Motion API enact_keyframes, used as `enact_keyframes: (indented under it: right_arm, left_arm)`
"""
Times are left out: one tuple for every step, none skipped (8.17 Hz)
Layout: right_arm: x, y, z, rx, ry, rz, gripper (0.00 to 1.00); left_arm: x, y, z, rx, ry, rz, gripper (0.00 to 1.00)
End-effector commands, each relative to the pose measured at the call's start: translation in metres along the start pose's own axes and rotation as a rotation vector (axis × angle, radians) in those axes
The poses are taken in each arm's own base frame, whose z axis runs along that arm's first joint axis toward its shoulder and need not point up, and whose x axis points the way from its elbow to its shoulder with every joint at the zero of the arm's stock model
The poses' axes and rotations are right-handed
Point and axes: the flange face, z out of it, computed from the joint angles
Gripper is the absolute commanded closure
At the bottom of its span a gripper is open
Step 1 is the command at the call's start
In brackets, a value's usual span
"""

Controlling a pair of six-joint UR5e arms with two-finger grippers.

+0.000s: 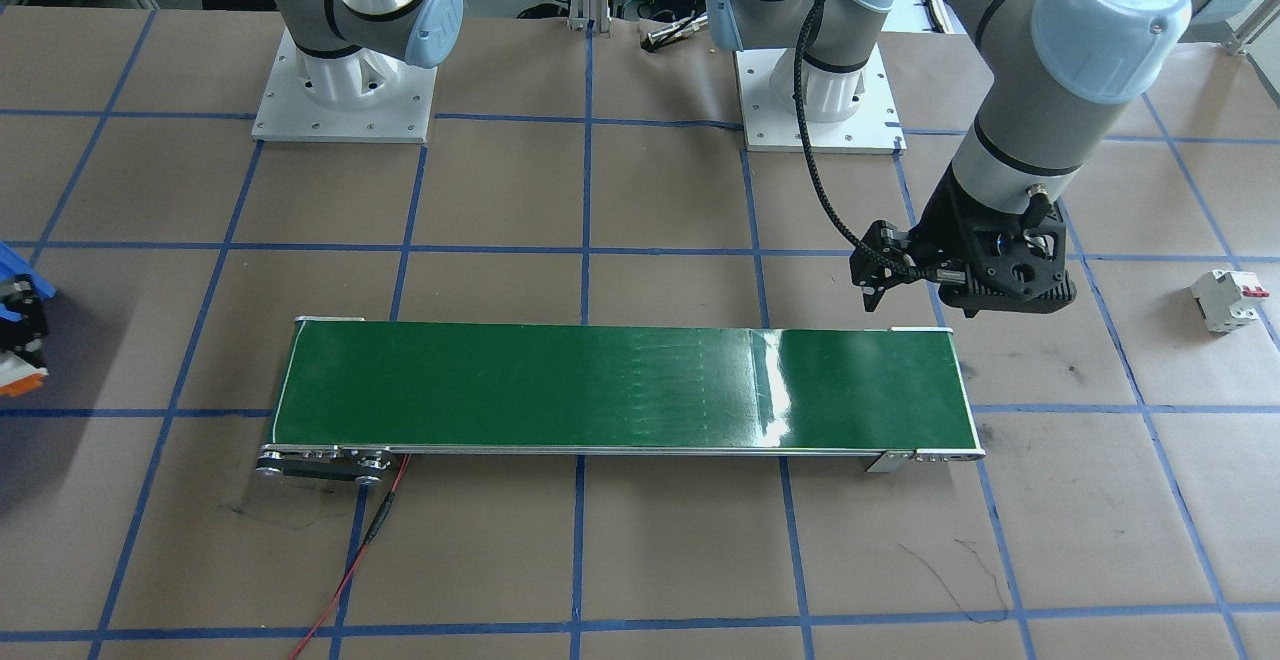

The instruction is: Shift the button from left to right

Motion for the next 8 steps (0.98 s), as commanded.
enact_keyframes:
  right_arm:
    - [0.090, 0.114, 0.007, -0.005, 0.060, -0.234, 0.94]
    - [0.118, 0.157, 0.015, 0.004, 0.083, -0.273, 0.94]
    - [0.139, 0.194, 0.031, 0.077, 0.070, -0.306, 0.93]
    - [0.160, 0.214, 0.060, 0.105, 0.080, -0.346, 0.93]
    - [0.171, 0.215, 0.100, 0.109, 0.051, -0.381, 0.93]
    - [0.173, 0.213, 0.133, 0.110, 0.017, -0.389, 0.91]
    - [0.176, 0.213, 0.160, 0.105, 0.003, -0.422, 0.91]
    - [0.178, 0.213, 0.166, 0.098, 0.014, -0.450, 0.76]
  left_arm:
    - [0.000, 0.001, 0.003, -0.007, 0.001, -0.001, 0.00]
    - [0.000, 0.001, 0.002, -0.006, 0.000, -0.001, 0.00]
    - [-0.001, 0.000, 0.002, -0.003, 0.000, -0.001, 0.00]
    - [-0.001, 0.000, -0.001, 0.003, -0.001, -0.001, 0.00]
    - [-0.001, 0.001, -0.002, 0.002, -0.001, -0.001, 0.00]
    - [-0.001, 0.002, -0.001, 0.000, -0.001, -0.003, 0.00]
    - [0.000, 0.003, -0.001, 0.001, -0.001, -0.003, 0.00]
    - [0.000, 0.003, -0.001, 0.001, -0.001, -0.003, 0.00]
